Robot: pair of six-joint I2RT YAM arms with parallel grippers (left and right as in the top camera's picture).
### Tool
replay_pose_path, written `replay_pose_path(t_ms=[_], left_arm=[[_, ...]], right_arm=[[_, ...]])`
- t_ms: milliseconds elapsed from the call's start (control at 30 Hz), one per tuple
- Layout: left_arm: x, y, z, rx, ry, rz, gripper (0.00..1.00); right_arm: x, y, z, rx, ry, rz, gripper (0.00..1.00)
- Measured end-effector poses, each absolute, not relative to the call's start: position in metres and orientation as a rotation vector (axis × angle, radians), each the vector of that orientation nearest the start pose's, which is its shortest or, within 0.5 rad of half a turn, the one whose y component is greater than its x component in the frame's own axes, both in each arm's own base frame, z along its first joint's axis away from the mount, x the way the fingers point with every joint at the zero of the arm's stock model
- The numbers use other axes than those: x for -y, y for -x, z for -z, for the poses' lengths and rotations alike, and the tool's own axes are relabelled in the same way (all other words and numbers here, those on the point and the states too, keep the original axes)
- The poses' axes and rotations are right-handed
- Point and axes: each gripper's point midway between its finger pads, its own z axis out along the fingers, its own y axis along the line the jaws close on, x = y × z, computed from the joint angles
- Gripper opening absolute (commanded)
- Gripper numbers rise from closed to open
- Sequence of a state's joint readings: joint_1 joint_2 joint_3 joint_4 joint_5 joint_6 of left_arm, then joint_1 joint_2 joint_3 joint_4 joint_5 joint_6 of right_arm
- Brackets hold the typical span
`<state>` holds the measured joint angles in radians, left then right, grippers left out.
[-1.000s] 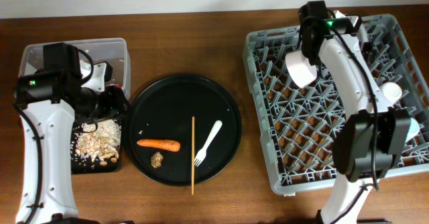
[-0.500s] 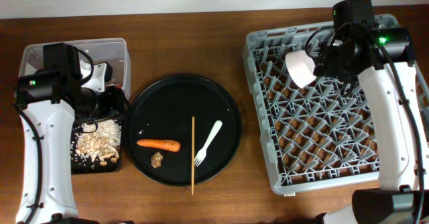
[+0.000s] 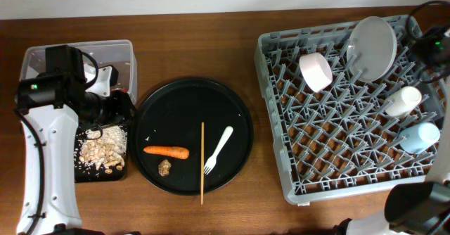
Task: Sort waste into correct bins and load items into the dishwasher rack
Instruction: 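Stand the white plate upright in the rack's back right slots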
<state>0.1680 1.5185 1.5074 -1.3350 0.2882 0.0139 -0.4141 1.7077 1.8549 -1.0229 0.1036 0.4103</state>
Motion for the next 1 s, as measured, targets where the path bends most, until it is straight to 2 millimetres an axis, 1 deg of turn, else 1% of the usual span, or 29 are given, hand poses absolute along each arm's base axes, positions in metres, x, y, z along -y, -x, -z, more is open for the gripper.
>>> replay_pose_path(t_ms=[67, 133, 200, 233, 367, 400, 467, 500, 533, 567, 600, 633, 700, 733, 833, 900, 1000], left_arm=[[-0.003, -0.309, -0.202, -2.863, 0.174, 0.387, 0.53], [-0.002, -0.309, -0.202, -2.863, 0.174, 0.388, 0.54], [-0.002, -0.309, -0.202, -2.863, 0.174, 0.389, 0.53], [-0.002, -0.309, -0.202, -2.862, 0.174, 0.388, 0.58], [-0.002, -0.309, -0.202, -2.863, 0.175, 0.389, 0.58], [-0.002, -0.309, -0.202, -2.863, 0.175, 0.389, 0.58], [-0.002, -0.309, -0.202, -2.863, 0.175, 0.389, 0.58], [-0.002, -0.309, -0.202, -2.863, 0.175, 0.389, 0.58], [-0.002, -0.309, -0.202, -2.864, 0.176, 0.39, 0.58], [-0.002, -0.308, -0.202, -2.864, 0.176, 0.39, 0.58], [-0.002, -0.308, -0.202, -2.866, 0.176, 0.39, 0.59], [-0.002, -0.308, -0.202, -2.867, 0.176, 0.39, 0.59], [-0.002, -0.308, -0.201, -2.867, 0.176, 0.39, 0.59], [-0.002, -0.308, -0.201, -2.867, 0.176, 0.39, 0.59], [-0.002, -0.307, -0.201, -2.87, 0.177, 0.391, 0.59], [-0.002, -0.307, -0.201, -2.872, 0.177, 0.392, 0.62], [-0.002, -0.306, -0.201, -2.873, 0.178, 0.392, 0.63]], right_arm=[[0.208, -0.404, -0.274, -2.216, -1.048, 0.107, 0.04], [0.219, -0.41, -0.261, -2.227, -1.064, 0.087, 0.04], [0.226, -0.421, -0.241, -2.261, -1.053, 0.064, 0.04], [0.228, -0.427, -0.227, -2.288, -1.042, 0.052, 0.04], [0.231, -0.448, -0.176, -2.374, -1.029, 0.0, 0.04], [0.228, -0.454, -0.167, -2.39, -1.013, -0.034, 0.05], [0.213, -0.464, -0.155, -2.441, -0.904, -0.152, 0.11], [0.203, -0.467, -0.152, -2.477, -0.79, -0.209, 0.11], [0.185, -0.47, -0.149, -2.498, -0.717, -0.341, 0.11], [0.165, -0.468, -0.149, -2.526, -0.607, -0.468, 0.11], [0.152, -0.464, -0.149, -2.544, -0.545, -0.544, 0.1], [0.141, -0.463, -0.152, -2.541, -0.47, -0.615, 0.1], [0.129, -0.459, -0.155, -2.539, -0.404, -0.693, 0.12], [0.125, -0.458, -0.156, -2.538, -0.375, -0.716, 0.18], [0.123, -0.455, -0.156, -2.548, -0.358, -0.727, 0.28], [0.125, -0.452, -0.153, -2.567, -0.38, -0.71, 0.31], [0.13, -0.446, -0.149, -2.605, -0.429, -0.663, 0.32]])
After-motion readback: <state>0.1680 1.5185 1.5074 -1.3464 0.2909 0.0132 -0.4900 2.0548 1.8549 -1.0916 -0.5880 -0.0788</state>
